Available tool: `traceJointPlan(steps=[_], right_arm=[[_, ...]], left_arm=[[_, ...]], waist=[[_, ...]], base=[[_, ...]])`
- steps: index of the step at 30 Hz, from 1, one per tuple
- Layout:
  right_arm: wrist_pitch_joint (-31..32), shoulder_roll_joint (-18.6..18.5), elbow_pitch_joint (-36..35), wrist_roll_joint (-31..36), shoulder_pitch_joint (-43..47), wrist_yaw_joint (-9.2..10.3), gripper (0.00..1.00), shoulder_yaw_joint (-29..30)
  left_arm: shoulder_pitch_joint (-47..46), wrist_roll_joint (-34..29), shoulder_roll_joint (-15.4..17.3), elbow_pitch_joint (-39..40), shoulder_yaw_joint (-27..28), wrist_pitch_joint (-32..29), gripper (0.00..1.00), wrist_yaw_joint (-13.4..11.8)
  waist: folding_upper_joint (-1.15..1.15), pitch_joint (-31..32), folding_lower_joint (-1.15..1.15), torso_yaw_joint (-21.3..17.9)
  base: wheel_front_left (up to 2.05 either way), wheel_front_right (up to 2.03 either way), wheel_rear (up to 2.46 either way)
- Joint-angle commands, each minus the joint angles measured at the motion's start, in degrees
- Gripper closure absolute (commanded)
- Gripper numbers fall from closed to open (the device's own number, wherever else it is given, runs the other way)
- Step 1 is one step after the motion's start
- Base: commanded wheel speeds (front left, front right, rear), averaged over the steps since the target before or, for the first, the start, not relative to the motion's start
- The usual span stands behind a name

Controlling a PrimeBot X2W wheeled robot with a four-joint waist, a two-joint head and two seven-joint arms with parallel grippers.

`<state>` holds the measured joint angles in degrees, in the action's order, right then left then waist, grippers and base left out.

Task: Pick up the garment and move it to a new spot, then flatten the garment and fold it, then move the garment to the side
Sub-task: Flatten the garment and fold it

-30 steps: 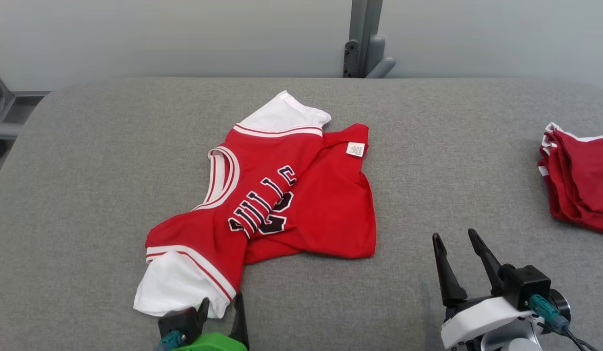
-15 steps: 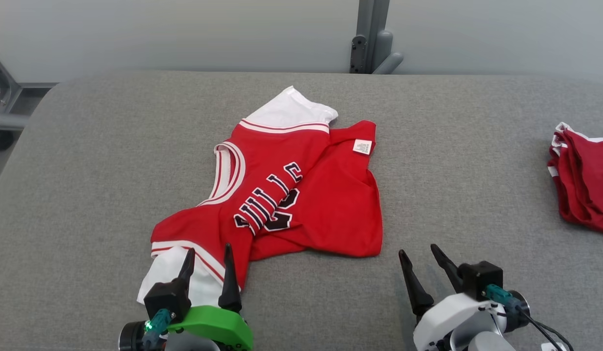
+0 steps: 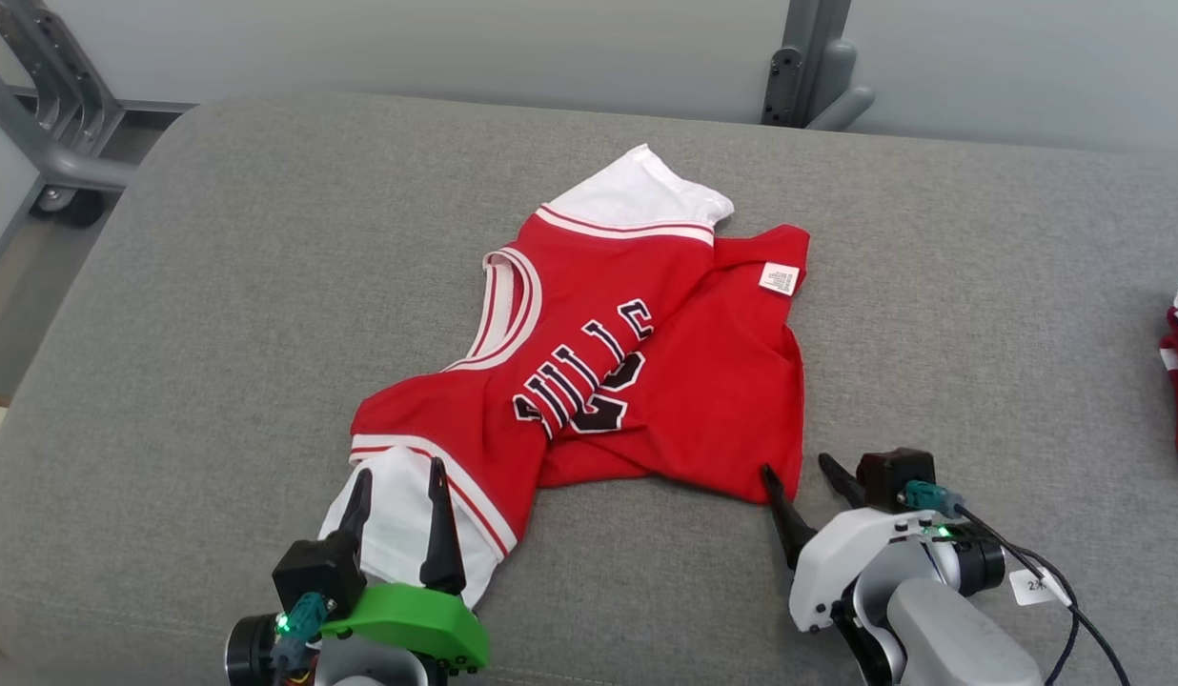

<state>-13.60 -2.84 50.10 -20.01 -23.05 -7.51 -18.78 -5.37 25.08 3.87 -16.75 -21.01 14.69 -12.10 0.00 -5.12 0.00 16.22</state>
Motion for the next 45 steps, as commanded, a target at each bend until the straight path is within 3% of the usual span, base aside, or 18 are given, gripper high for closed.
traceJointPlan(steps=[1,2,4,5,10,17,23,30,31,32,33,41,45], right_arm=[[0.2,-0.3,0.8,-0.4,-0.9,0.05,0.0,-0.6],[0.1,-0.4,1.8,-1.2,-1.6,0.05,0.0,-1.4],[-0.1,-0.7,3.3,-2.5,-2.7,0.05,0.81,-2.7],[-0.3,-0.8,3.8,-3.1,-3.0,0.05,1.0,-3.6],[-1.1,-2.9,3.3,-6.6,-3.4,0.07,1.0,-6.1],[-1.4,-8.3,-3.1,-11.9,-0.3,0.07,1.0,-4.7],[2.2,-14.5,-10.7,-14.2,2.8,0.07,1.0,0.0],[7.1,-16.0,-13.0,-13.3,5.7,0.07,1.0,6.4],[7.0,-16.6,-12.3,-11.7,5.9,0.07,0.63,7.8],[6.8,-16.7,-11.4,-10.9,6.1,0.07,0.17,9.2],[6.5,-16.2,-10.9,-10.3,6.1,0.07,0.0,10.5],[4.9,-15.4,-11.0,-3.8,5.0,0.06,0.0,16.3],[6.2,-13.8,-14.8,-1.8,4.7,0.04,0.0,14.8]], left_arm=[[-1.0,-0.2,-0.1,-0.1,0.1,0.2,0.0,0.0],[-1.0,-0.2,-0.1,-0.1,0.2,0.3,0.0,0.0],[-0.9,-0.2,-0.1,-0.2,0.4,0.4,0.0,-0.1],[-0.8,-0.2,-0.1,-0.2,0.6,0.4,0.0,-0.3],[0.0,-0.1,-0.1,-0.5,1.5,0.5,0.0,-0.5],[1.4,-0.2,-0.2,-0.4,2.4,0.5,0.0,-0.5],[2.3,-0.4,-0.4,0.2,2.6,0.5,0.0,-0.3],[1.8,-0.6,-0.6,0.2,2.6,0.5,0.0,0.0],[1.6,-0.6,-0.6,0.2,2.6,0.5,0.0,0.1],[1.4,-0.7,-0.6,0.2,2.5,0.5,0.0,0.1],[1.2,-0.7,-0.7,0.1,2.6,0.5,0.0,0.1],[0.8,-0.9,-0.8,-0.4,2.9,0.5,0.0,0.4],[0.6,-1.0,-0.8,-0.3,3.0,0.5,0.0,0.4]], waist=[[0.0,-0.5,0.0,0.6],[0.0,-0.6,0.0,0.6],[0.0,-0.6,0.0,0.5],[0.0,-0.5,0.0,0.3],[0.0,0.5,0.0,-1.5],[0.0,2.0,0.0,-4.8],[0.0,2.3,0.0,-6.6],[0.0,1.5,0.0,-7.1],[0.0,1.3,0.0,-7.1],[0.0,1.2,0.0,-7.1],[0.0,1.1,0.0,-7.1],[0.0,0.8,0.0,-7.2],[0.0,0.5,0.0,-7.4]], base=[[0.0,0.0,0.0],[0.0,0.0,0.0],[0.0,0.0,0.0],[0.0,0.0,0.0],[0.0,0.0,0.0],[0.0,0.0,0.0],[0.0,0.0,0.0],[0.0,0.0,0.0],[0.0,0.0,0.0],[0.0,0.0,0.0],[0.0,0.0,0.0],[0.0,0.0,0.0],[0.0,0.0,0.0]])
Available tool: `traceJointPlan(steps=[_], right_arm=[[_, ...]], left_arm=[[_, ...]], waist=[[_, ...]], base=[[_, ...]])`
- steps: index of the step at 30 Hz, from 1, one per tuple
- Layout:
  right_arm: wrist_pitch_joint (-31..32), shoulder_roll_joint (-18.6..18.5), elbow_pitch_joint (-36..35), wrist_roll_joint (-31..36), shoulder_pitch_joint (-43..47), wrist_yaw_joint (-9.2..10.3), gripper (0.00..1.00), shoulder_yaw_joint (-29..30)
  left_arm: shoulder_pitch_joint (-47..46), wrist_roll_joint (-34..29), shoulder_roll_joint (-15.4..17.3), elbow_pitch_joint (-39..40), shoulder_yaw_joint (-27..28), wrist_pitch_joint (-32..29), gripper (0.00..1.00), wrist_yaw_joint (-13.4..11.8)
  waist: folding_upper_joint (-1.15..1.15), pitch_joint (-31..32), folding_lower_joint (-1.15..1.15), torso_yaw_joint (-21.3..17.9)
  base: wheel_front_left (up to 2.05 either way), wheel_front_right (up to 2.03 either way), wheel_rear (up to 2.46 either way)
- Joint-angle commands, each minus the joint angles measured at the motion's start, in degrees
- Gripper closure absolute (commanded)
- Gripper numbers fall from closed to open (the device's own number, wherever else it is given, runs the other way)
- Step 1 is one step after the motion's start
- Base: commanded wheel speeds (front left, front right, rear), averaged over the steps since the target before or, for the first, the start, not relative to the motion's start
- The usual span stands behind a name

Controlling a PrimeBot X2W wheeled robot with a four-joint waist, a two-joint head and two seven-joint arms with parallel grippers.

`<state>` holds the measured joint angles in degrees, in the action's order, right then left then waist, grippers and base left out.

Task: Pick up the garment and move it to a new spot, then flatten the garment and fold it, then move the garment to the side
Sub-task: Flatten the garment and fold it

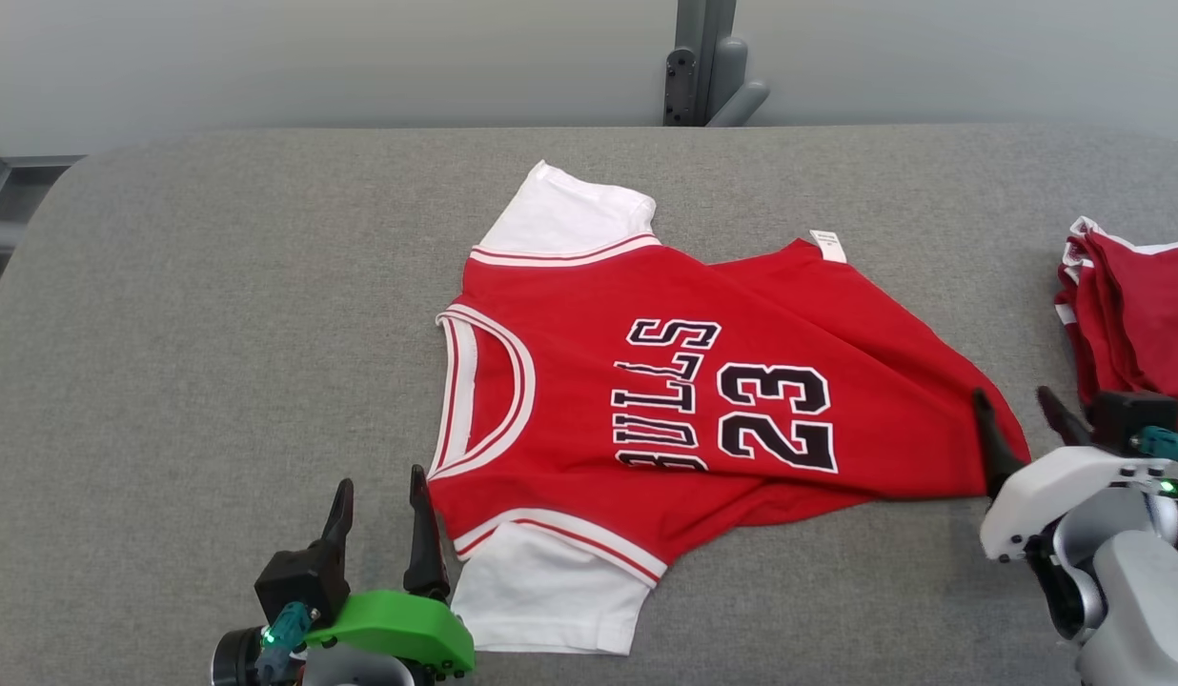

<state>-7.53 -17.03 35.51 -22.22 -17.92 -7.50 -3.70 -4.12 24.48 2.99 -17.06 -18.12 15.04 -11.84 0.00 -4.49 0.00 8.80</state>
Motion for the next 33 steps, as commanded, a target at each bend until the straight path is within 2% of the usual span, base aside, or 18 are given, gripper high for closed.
traceJointPlan(steps=[1,6,12,18,24,25,26,28,33], right_arm=[[0.9,0.4,-1.0,0.6,-0.6,0.03,0.0,-1.2],[5.3,0.6,-1.8,2.9,-2.9,0.04,0.0,-6.9],[11.0,-0.7,2.6,1.0,-7.0,0.05,0.0,-14.2],[10.4,-3.0,8.9,1.2,-11.4,0.05,0.0,-14.8],[13.6,-2.7,14.7,-1.2,-13.7,0.05,0.0,-16.4],[13.9,-2.6,15.2,-1.8,-13.9,0.05,0.21,-17.0],[14.0,-2.7,15.7,-2.3,-14.1,0.06,0.51,-17.3],[13.7,-3.1,16.5,-3.1,-14.8,0.06,0.99,-18.0],[12.0,-3.9,17.8,-3.7,-17.0,0.07,1.0,-19.1]], left_arm=[[-0.8,-0.5,0.0,0.0,0.0,0.1,0.0,0.3],[-1.8,-0.6,0.0,-0.2,-0.6,0.1,0.0,0.4],[-2.7,-0.7,0.0,-0.3,-0.7,0.1,0.0,0.4],[-3.2,-0.4,0.0,0.0,-0.8,0.1,0.0,0.4],[-3.6,-0.2,-0.1,0.4,-0.9,0.1,0.0,0.3],[-3.7,-0.1,-0.1,0.4,-1.0,0.1,0.0,0.3],[-3.8,-0.1,-0.1,0.5,-1.0,0.1,0.0,0.3],[-3.9,-0.1,-0.1,0.6,-1.1,0.1,0.0,0.1],[-4.0,0.0,-0.1,0.6,-1.3,0.1,0.0,0.0]], waist=[[0.0,-0.3,0.0,0.1],[0.0,-1.2,0.0,1.6],[0.0,-2.3,0.0,4.1],[0.0,-3.3,0.0,6.3],[0.0,-4.6,0.0,7.5],[0.0,-4.8,0.0,7.6],[0.0,-5.0,0.0,7.6],[0.0,-5.4,0.0,7.7],[0.0,-5.8,0.0,7.7]], base=[[0.0,0.0,0.0],[0.0,0.0,0.0],[0.0,0.0,0.0],[0.0,0.0,0.0],[0.0,0.0,0.0],[0.0,0.0,0.0],[0.0,0.0,0.0],[0.0,0.0,0.0],[0.0,0.0,0.0]])
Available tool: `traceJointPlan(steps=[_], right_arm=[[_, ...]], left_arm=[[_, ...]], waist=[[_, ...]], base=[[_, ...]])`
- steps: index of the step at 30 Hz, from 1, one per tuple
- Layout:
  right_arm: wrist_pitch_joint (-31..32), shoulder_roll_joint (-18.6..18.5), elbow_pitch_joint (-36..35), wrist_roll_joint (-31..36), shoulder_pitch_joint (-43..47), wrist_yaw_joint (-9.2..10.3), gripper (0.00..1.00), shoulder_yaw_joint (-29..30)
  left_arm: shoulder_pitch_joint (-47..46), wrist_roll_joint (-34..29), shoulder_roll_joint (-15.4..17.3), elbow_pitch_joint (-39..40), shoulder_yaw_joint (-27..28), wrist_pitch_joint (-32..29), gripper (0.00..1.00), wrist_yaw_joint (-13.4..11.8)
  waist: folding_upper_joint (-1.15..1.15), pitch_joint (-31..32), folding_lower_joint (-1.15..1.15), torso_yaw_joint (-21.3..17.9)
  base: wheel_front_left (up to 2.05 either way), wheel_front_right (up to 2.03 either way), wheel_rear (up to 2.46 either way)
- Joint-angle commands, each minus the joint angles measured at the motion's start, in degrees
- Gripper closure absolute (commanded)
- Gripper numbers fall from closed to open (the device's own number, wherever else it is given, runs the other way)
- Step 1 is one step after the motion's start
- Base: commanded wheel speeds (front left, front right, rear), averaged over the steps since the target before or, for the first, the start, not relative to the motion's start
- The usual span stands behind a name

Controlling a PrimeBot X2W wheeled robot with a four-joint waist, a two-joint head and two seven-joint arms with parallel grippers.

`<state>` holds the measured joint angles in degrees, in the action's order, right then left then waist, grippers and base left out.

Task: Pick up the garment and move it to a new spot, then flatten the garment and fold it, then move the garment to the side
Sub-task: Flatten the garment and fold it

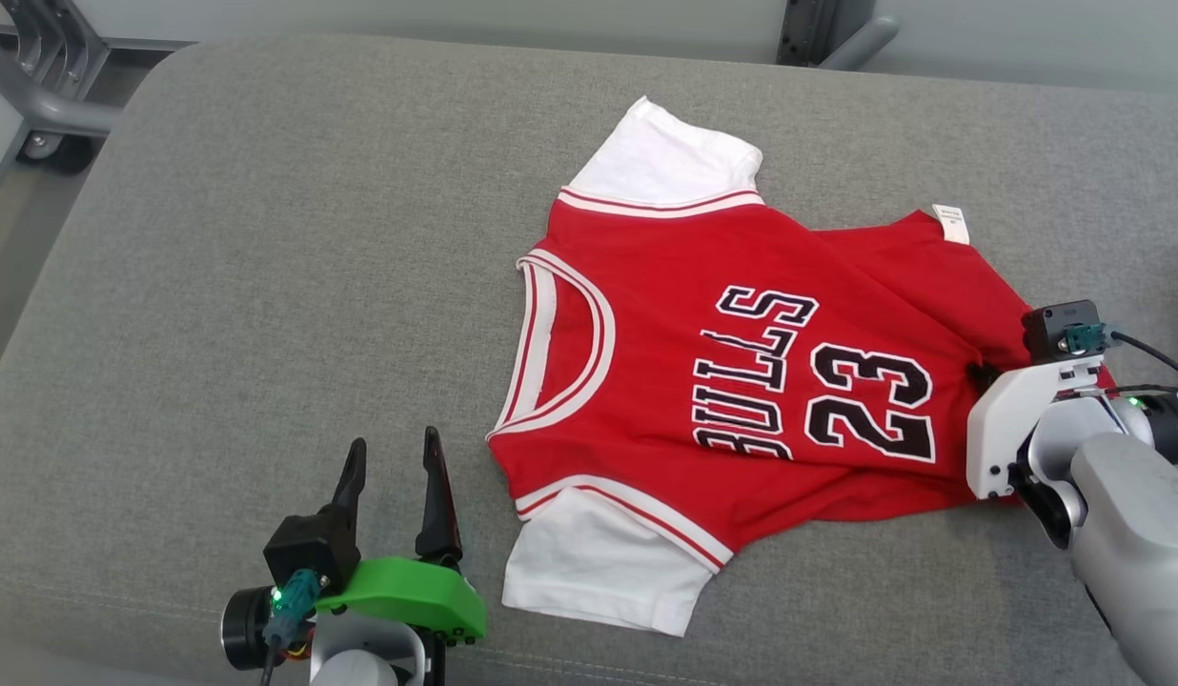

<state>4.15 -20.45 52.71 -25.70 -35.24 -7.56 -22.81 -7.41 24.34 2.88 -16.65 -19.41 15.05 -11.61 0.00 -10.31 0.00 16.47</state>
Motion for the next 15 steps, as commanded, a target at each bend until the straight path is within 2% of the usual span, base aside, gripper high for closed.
traceJointPlan(steps=[1,7,15], right_arm=[[-0.3,-0.6,0.8,-0.1,-0.5,0.15,1.0,-0.2],[-5.0,0.0,1.7,1.3,-6.9,0.13,1.0,-1.2],[-7.0,3.7,2.7,1.6,-12.7,0.13,1.0,-2.9]], left_arm=[[-0.8,0.1,0.1,0.2,0.0,0.1,0.0,-0.2],[-1.2,0.4,0.0,0.2,-0.6,0.1,0.0,-0.2],[-1.6,0.8,0.1,-0.1,-1.5,0.1,0.0,-0.3]], waist=[[0.0,-0.1,0.0,0.0],[0.0,-0.7,0.0,0.1],[0.0,-1.1,0.0,0.9]], base=[[0.0,0.0,0.0],[0.0,0.0,0.0],[0.0,0.0,0.0]])
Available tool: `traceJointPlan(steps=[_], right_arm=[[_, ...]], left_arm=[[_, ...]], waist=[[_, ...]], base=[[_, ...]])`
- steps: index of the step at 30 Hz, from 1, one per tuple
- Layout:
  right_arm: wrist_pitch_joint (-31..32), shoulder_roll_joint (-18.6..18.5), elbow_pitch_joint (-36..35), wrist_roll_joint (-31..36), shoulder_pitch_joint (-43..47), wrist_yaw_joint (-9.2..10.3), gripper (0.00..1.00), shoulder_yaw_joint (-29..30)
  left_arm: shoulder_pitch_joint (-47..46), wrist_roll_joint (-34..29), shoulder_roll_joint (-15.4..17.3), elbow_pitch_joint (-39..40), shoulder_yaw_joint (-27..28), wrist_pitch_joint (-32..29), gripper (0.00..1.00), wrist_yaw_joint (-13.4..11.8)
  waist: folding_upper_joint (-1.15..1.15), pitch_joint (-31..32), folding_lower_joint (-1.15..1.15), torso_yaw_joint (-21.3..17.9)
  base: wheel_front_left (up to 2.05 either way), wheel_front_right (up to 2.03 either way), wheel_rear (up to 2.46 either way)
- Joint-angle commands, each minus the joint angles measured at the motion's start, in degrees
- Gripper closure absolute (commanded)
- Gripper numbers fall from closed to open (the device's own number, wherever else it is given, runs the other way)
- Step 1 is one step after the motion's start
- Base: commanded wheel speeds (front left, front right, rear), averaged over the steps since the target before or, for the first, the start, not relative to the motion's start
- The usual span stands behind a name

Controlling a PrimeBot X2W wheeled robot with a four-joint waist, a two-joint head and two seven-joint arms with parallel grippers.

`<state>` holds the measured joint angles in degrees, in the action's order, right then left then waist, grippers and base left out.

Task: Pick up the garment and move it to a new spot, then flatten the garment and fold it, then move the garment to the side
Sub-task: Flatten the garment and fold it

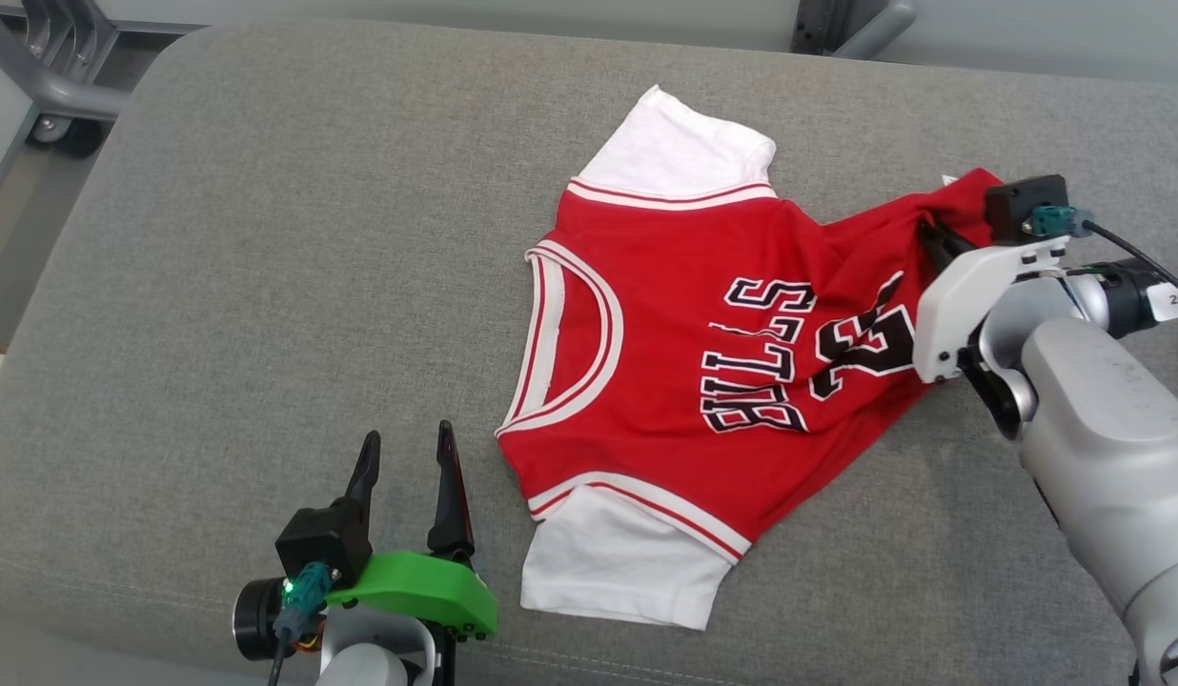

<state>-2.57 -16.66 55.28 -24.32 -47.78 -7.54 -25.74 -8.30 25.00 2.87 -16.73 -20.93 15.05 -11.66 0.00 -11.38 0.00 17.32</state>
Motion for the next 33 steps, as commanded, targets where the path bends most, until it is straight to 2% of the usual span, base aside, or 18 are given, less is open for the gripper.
traceJointPlan(steps=[1,5,10,11,12,16,21,27,33], right_arm=[[-0.4,0.7,0.1,0.1,-0.5,0.11,1.0,-0.5],[-0.7,3.5,-0.5,-1.2,-0.2,0.1,1.0,-3.3],[-0.9,5.8,-1.8,-3.7,2.0,0.11,1.0,-9.8],[-1.5,5.9,-2.0,-4.3,2.2,0.11,0.72,-10.7],[-2.2,6.0,-2.3,-4.9,2.6,0.1,0.0,-11.4],[-6.7,5.2,-3.2,-7.5,2.8,0.11,0.0,-11.6],[-11.2,2.7,-3.7,-10.3,2.8,0.1,0.0,-7.5],[-12.4,0.5,-1.0,-11.9,5.7,0.1,0.0,-0.4],[-11.9,2.2,4.1,-13.6,6.9,0.07,0.0,3.1]], left_arm=[[-0.8,0.2,0.1,0.0,0.0,0.1,0.0,-0.3],[-0.7,0.3,0.1,-0.2,-0.1,0.1,0.0,-0.4],[-0.4,0.3,0.1,-0.4,-0.2,0.1,0.0,-0.5],[-0.4,0.3,0.1,-0.4,-0.2,0.1,0.0,-0.5],[-0.3,0.2,0.1,-0.4,-0.2,0.1,0.0,-0.5],[0.4,-0.2,0.1,-0.6,0.1,0.1,0.0,-0.5],[0.9,-0.3,0.1,-0.5,-0.1,0.1,0.0,-0.4],[1.1,-0.5,0.1,-0.3,-0.4,0.1,0.0,-0.3],[0.3,-0.6,0.1,-0.4,-0.4,0.1,0.0,0.1]], waist=[[0.0,0.0,0.0,0.2],[0.0,0.0,0.0,0.4],[0.0,0.3,0.0,0.1],[0.0,0.4,0.0,-0.1],[0.0,0.5,0.0,-0.3],[0.0,1.1,0.0,-1.5],[0.0,1.7,0.0,-2.6],[0.0,1.7,0.0,-2.8],[0.0,0.4,0.0,-2.3]], base=[[0.0,0.0,0.0],[0.0,0.0,0.0],[0.0,0.0,0.0],[0.0,0.0,0.0],[0.0,0.0,0.0],[0.0,0.0,0.0],[0.0,0.0,0.0],[0.0,0.0,0.0],[0.0,0.0,0.0]])
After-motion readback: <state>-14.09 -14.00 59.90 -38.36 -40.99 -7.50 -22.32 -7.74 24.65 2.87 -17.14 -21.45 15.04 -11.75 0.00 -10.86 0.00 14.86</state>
